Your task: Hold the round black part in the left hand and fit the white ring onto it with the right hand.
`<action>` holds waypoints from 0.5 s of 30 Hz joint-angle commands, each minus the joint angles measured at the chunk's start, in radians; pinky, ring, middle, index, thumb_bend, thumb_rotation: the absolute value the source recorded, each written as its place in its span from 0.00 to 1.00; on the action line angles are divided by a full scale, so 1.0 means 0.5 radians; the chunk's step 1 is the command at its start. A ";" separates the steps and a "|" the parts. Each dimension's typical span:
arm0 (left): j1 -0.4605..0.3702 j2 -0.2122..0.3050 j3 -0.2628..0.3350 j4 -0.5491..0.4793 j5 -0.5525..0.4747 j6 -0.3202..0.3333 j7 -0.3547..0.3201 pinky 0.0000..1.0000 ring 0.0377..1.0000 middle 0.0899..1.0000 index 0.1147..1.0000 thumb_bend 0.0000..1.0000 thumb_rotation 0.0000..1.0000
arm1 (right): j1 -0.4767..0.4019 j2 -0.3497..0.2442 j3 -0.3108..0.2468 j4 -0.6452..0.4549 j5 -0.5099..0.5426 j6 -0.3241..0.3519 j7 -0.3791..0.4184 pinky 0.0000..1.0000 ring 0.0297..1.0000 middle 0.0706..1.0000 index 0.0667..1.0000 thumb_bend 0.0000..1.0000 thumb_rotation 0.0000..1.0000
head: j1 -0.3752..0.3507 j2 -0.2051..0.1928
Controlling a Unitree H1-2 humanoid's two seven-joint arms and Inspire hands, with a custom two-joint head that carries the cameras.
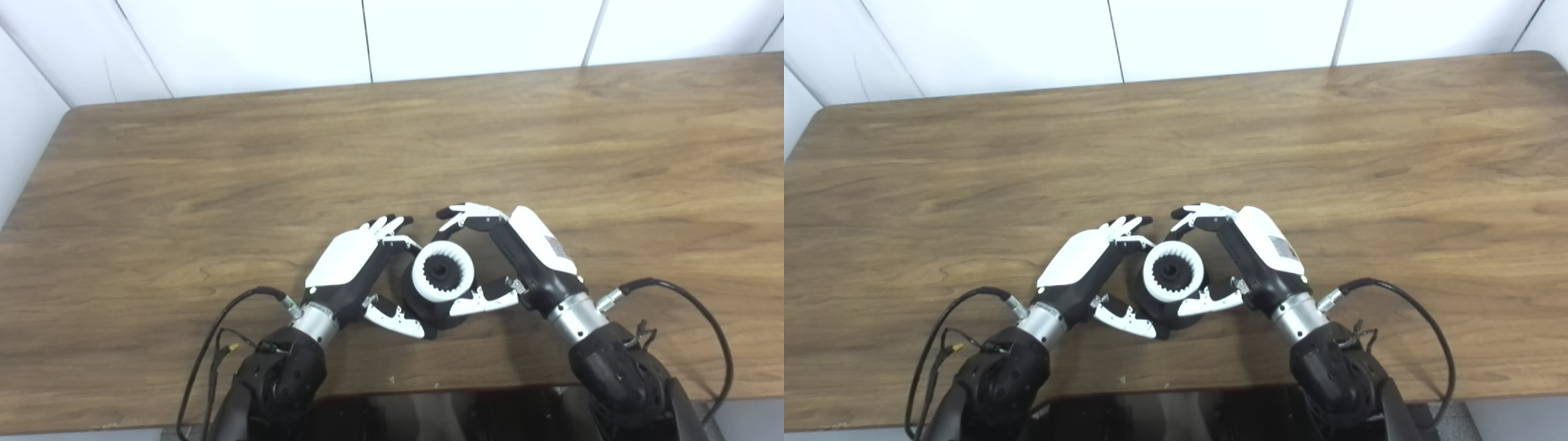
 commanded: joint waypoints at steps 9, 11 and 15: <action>-0.059 -0.006 0.009 -0.037 0.001 -0.030 0.040 1.00 1.00 0.97 0.58 1.00 0.32 | -0.094 -0.091 0.046 -0.041 -0.108 0.086 0.201 0.83 0.89 0.88 0.68 0.92 0.42 | 0.008 0.006; -0.059 -0.004 0.009 -0.034 0.001 -0.030 0.039 1.00 1.00 0.97 0.58 1.00 0.32 | -0.100 -0.093 0.046 -0.044 -0.120 0.092 0.217 0.84 0.90 0.89 0.69 0.93 0.43 | 0.007 0.005; -0.060 -0.001 0.011 -0.034 0.001 -0.031 0.040 1.00 1.00 0.97 0.58 1.00 0.32 | -0.104 -0.090 0.045 -0.047 -0.130 0.102 0.240 0.86 0.90 0.90 0.71 0.94 0.44 | 0.007 0.006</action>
